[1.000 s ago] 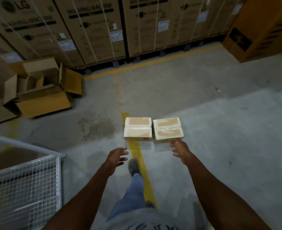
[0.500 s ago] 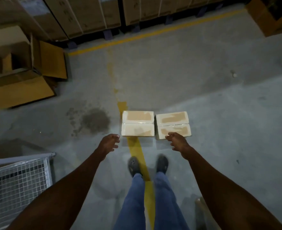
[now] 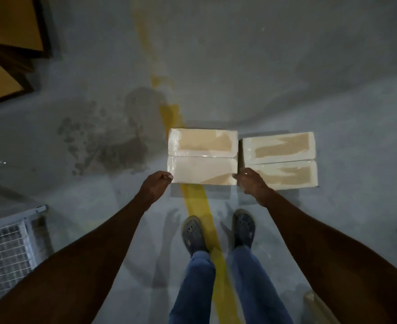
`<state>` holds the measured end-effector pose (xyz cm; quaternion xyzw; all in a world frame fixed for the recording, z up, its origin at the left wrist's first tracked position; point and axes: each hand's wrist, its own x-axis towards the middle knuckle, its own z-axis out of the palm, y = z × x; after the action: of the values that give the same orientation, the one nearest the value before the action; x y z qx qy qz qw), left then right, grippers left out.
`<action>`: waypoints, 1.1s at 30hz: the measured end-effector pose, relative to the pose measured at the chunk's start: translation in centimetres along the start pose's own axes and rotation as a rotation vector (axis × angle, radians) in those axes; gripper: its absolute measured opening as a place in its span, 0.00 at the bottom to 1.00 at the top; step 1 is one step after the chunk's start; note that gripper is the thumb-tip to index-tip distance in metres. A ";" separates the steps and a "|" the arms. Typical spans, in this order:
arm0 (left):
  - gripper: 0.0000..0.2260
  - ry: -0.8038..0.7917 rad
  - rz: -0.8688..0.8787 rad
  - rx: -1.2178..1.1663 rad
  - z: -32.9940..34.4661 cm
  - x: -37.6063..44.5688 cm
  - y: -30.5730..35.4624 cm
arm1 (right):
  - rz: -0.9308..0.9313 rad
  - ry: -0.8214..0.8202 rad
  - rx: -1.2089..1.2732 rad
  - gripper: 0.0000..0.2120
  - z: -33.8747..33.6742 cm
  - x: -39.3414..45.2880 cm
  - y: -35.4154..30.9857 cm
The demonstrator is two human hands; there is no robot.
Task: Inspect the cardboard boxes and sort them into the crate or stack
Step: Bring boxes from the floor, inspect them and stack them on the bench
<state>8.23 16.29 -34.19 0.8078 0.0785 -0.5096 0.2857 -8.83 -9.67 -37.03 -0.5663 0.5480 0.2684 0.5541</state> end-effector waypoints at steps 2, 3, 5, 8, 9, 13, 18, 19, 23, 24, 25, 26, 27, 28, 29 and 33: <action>0.12 0.002 0.004 0.047 1.2 4.4 -0.7 | 0.004 0.014 0.016 0.22 1.0 4.8 1.1; 0.16 0.007 0.004 0.061 1.8 6.3 -0.7 | -0.011 0.025 0.040 0.23 1.4 6.7 1.3; 0.24 0.031 -0.011 0.072 2.6 9.9 -1.0 | -0.019 0.064 0.093 0.35 2.1 9.9 1.6; 0.36 0.074 -0.039 0.046 3.4 14.9 -1.8 | -0.033 0.080 0.154 0.36 3.0 13.7 1.8; 0.38 0.077 -0.061 0.027 3.6 16.4 -2.1 | -0.029 0.078 0.178 0.36 3.3 14.6 1.9; 0.28 -0.002 -0.012 -0.129 4.8 20.5 -2.2 | -0.048 0.075 0.277 0.27 4.2 18.0 2.1; 0.24 0.085 0.102 -0.067 5.9 22.3 -2.6 | -0.080 0.077 0.385 0.28 5.0 21.2 3.7; 0.26 0.085 0.102 -0.068 6.1 22.5 -2.9 | -0.088 0.072 0.400 0.29 5.1 21.5 4.0; 0.30 0.098 0.108 -0.107 6.4 22.1 -3.5 | -0.113 0.049 0.415 0.29 5.0 21.2 4.2; 0.29 0.105 0.105 -0.128 6.4 21.9 -3.6 | -0.116 0.043 0.412 0.29 4.9 20.9 4.0; 0.27 0.107 0.104 -0.147 6.3 21.3 -3.5 | -0.117 0.040 0.408 0.29 4.8 20.3 3.8; 0.24 0.111 0.107 -0.160 6.1 20.4 -3.3 | -0.119 0.041 0.399 0.30 4.6 19.4 3.4; 0.21 0.113 0.108 -0.169 5.7 19.2 -3.0 | -0.123 0.051 0.382 0.30 4.3 18.3 3.0; 0.19 0.112 0.110 -0.183 5.3 17.8 -2.6 | -0.128 0.058 0.365 0.31 4.0 16.9 2.5; 0.18 0.109 0.111 -0.207 4.8 16.3 -2.1 | -0.136 0.055 0.356 0.32 3.5 15.1 1.8; 0.27 0.126 0.094 -0.301 1.5 7.9 0.7 | -0.145 0.040 0.310 0.40 1.2 6.1 -1.7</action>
<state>11.07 13.56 -41.29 0.7890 0.1336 -0.4265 0.4216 -5.31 -10.97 -42.33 -0.5173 0.5515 0.1286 0.6416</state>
